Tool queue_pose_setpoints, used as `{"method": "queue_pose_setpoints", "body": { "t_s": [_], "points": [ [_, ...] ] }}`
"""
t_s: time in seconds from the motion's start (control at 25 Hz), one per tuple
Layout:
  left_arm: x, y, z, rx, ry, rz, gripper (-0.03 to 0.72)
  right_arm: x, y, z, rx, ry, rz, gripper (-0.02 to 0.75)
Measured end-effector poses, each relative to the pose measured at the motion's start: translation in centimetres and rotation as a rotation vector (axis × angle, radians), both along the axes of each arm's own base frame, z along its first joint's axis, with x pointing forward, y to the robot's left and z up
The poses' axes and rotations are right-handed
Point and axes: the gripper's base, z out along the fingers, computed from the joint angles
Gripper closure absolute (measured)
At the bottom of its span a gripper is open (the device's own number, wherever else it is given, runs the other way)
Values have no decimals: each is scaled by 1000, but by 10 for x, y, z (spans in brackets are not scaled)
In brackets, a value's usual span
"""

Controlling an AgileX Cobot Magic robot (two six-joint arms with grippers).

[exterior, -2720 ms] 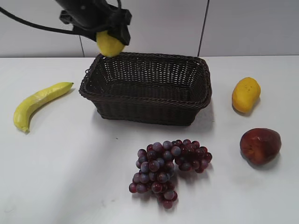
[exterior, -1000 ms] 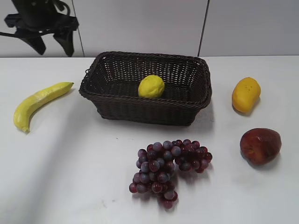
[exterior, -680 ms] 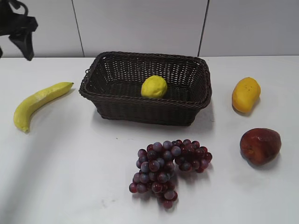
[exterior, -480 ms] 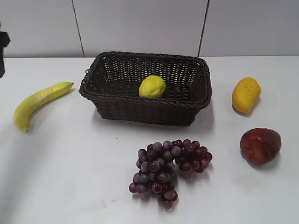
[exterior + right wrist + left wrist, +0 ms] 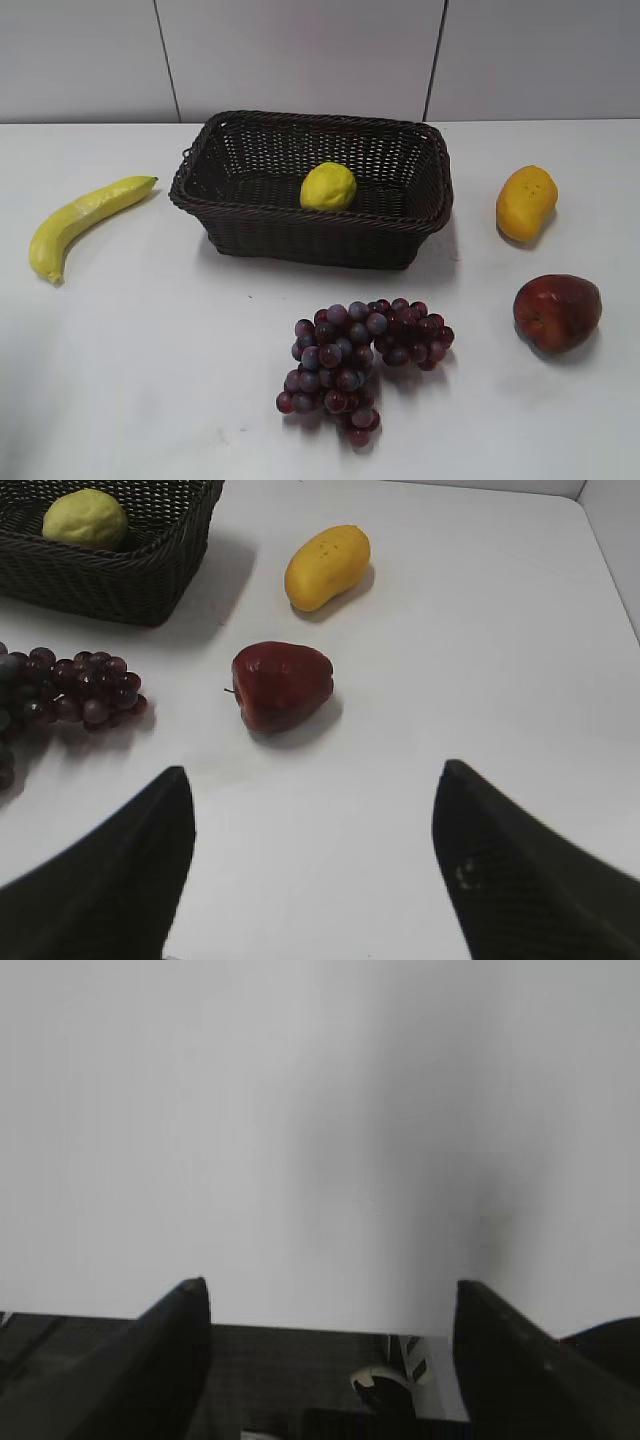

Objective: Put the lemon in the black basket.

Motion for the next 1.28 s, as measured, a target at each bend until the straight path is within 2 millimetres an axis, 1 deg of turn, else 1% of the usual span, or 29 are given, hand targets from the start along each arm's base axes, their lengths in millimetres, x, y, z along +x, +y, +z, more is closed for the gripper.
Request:
{"method": "queue_pose_setpoints", "body": {
  "t_s": [0.16,0.4,0.52,0.84,1.0,1.16,1.28],
  "points": [
    [-35,0,-7,-16,-24,7,127,0,0,0,0,0,0,178],
    [-87,1,-23,-41,-39,18,127,0,0,0,0,0,0,178],
    [-107,2,-25,-50,-103,21,127,0,0,0,0,0,0,178],
    [-154,3,-1,-90,-449,22,127,0,0,0,0,0,0,178],
    [-178,4,11,-92,-619,15,142,0,0,0,0,0,0,178],
    [-199,6,14,-88,-734,9,171,0,0,0,0,0,0,178],
    [-210,7,16,-92,-805,7,179,0,0,0,0,0,0,178]
  ]
}}
